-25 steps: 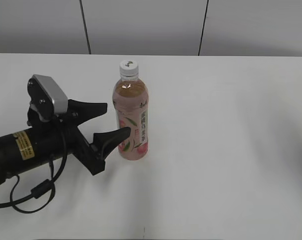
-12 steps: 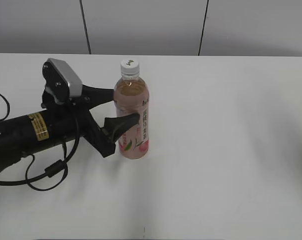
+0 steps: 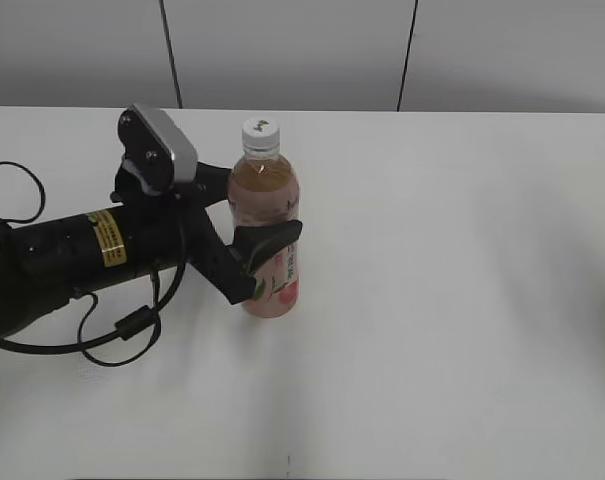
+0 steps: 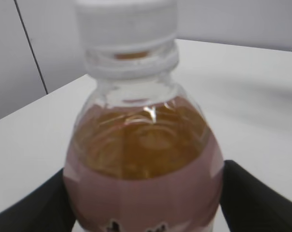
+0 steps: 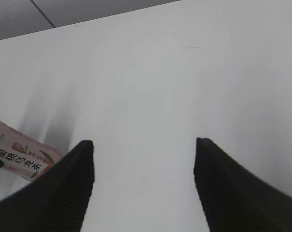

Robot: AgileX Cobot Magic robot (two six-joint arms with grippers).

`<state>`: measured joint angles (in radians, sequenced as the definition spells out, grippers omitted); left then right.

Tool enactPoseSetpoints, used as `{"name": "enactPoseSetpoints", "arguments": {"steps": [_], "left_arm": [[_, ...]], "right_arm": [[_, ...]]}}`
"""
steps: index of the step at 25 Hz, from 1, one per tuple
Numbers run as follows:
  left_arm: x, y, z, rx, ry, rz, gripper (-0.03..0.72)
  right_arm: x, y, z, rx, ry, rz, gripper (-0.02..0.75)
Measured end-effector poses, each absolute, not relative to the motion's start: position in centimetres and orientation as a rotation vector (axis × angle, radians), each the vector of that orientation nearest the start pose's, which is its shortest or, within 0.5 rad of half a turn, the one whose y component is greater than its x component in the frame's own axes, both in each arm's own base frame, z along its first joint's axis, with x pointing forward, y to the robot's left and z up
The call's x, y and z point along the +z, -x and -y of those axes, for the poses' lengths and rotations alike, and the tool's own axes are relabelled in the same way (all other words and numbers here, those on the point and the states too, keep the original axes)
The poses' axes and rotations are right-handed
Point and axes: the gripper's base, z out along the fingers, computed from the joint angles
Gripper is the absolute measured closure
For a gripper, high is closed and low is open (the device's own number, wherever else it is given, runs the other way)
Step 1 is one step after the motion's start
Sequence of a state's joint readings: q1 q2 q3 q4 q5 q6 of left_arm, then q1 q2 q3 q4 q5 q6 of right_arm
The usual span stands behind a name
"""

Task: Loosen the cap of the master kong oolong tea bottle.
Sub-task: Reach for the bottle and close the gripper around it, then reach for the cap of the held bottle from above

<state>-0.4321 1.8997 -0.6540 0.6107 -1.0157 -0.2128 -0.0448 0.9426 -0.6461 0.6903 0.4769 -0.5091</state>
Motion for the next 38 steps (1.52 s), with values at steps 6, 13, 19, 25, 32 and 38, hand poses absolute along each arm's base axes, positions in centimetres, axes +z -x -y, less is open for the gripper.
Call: {"name": "enactPoseSetpoints", "arguments": {"steps": [6,13,19,25,32,38], "left_arm": [[13.6,-27.8,17.7,-0.661,-0.851,-1.626,0.168],[12.5,-28.0,17.8,-0.704,-0.806,-1.611,0.256],[12.5,-27.9,17.8,-0.708,-0.810,-1.607,0.261],[12.4,-27.7,18.0,-0.730,-0.841,-1.590,0.261],[12.4,-27.2,18.3,-0.758,-0.913,-1.566,0.261],[12.4,-26.9,18.4,-0.760,-0.967,-1.559,0.263]], "right_arm": [[29.5,-18.8,-1.8,0.366,-0.010,-2.152,0.244],[29.8,-18.9,-2.1,0.442,-0.073,-2.129,0.244],[30.0,-19.0,-2.2,0.404,0.028,-2.106,0.244],[31.5,-19.3,-3.5,0.514,0.255,-2.132,0.251],[33.1,-22.1,-5.1,0.745,0.449,-2.252,0.260],[33.2,-24.4,-8.2,0.815,0.601,-2.341,0.300]]}}
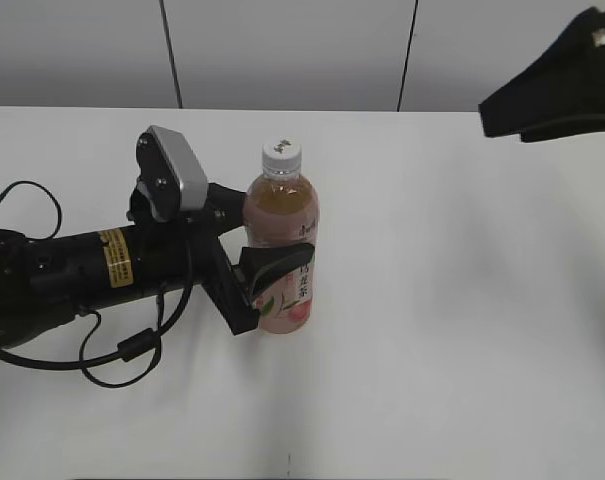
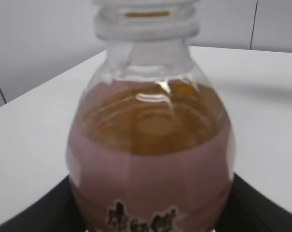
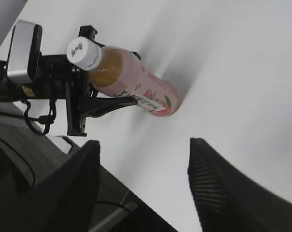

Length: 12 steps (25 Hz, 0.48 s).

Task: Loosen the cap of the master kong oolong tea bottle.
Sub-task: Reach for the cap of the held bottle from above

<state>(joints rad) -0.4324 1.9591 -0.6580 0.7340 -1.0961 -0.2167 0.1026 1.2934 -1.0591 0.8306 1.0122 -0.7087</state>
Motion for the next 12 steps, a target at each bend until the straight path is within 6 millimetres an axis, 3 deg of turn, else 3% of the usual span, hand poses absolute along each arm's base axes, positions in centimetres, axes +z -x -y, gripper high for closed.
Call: {"name": "enactPoseSetpoints", "arguments": {"steps": [6,12], "left_arm": [[12.4,-27.0,18.4,-0.760,-0.959,-1.565,0.263],[12.4,-27.0,18.4,-0.762,-0.955,-1.567,0.263]], "right_arm": [[33.9,-25.8,-13.3,0.747,0.760,-2.432,0.303],[35.9,-27.2,-16.3,0.740,0.802,-2.416,0.304]]}}
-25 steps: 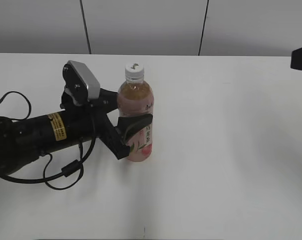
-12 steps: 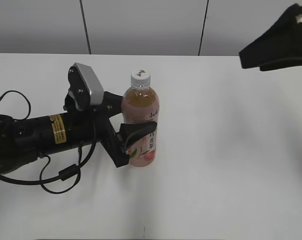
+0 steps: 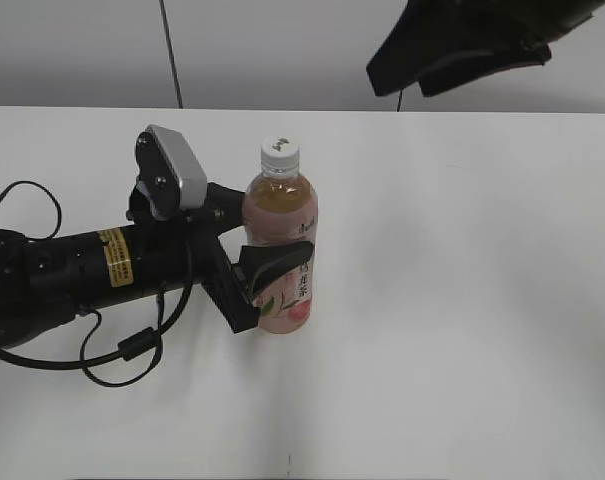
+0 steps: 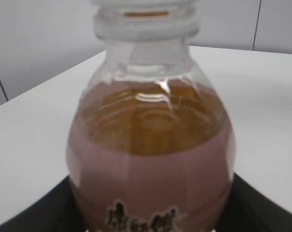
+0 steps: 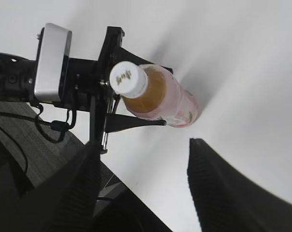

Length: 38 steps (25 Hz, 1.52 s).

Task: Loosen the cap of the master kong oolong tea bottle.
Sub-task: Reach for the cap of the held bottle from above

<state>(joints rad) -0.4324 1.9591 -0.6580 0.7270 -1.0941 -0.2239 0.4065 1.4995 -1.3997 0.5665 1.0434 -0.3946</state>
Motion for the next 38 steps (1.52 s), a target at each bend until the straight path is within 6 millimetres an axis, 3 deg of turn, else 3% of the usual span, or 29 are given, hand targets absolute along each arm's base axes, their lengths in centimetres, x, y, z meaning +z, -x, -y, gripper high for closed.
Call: {"name": "enactPoseSetpoints", "arguments": {"steps": [10,23,38], "left_arm": [[12.4,-27.0,18.4,-0.761,-0.954,-1.569,0.265],[13.7,-27.0,18.0,-0.663,-0.991,-1.629,0.267],[13.8,-27.1,17.8,-0.651,-0.980,-1.656,0.268]], "right_arm": [[35.2,-29.2,-17.6,0.767,0.823,-2.515,0.304],[35.1,-29.2,-17.5,0.759,0.827,-2.526,0.305],[35.1,-29.2,-17.5,0.762,0.819,-2.532,0.307]]}}
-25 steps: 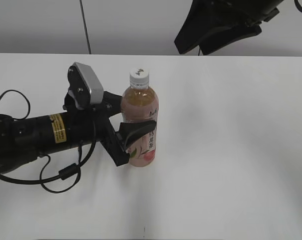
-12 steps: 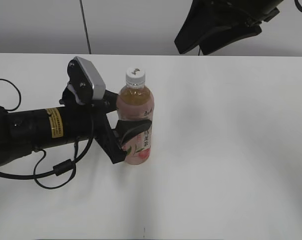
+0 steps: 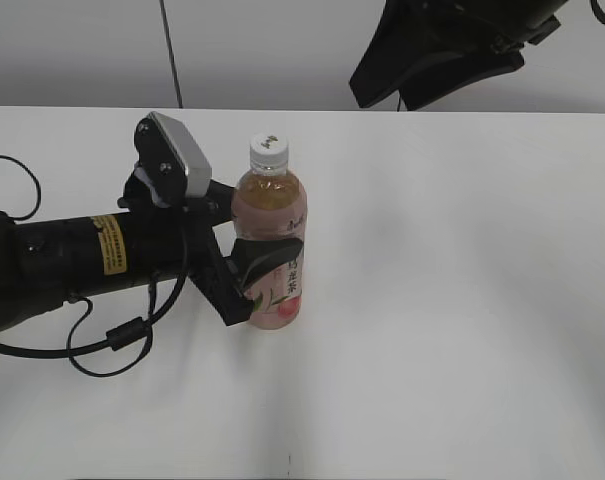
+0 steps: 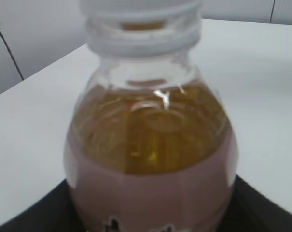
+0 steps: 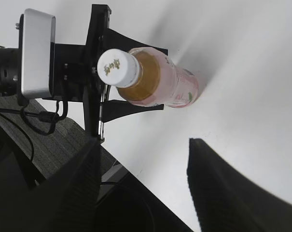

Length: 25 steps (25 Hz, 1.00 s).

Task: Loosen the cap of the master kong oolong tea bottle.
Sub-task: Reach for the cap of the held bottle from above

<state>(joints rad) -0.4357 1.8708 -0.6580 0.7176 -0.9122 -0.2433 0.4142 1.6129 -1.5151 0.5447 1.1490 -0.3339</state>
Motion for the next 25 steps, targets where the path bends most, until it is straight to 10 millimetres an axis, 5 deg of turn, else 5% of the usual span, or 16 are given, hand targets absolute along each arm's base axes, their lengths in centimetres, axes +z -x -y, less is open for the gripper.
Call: {"name": "enactPoseSetpoints", "arguments": {"steps": [13,25], "left_arm": [[13.8,-27.1,17.8,-0.650,-0.978,-1.657,0.268],[14.2,-27.1,17.6,-0.620,-0.989,-1.674,0.268]], "right_arm": [[35.2,-29.1,-17.7,0.765,0.808,-2.539,0.313],[36.8,-30.2,-21.3,0.636,0.916,-2.519,0.319]]}}
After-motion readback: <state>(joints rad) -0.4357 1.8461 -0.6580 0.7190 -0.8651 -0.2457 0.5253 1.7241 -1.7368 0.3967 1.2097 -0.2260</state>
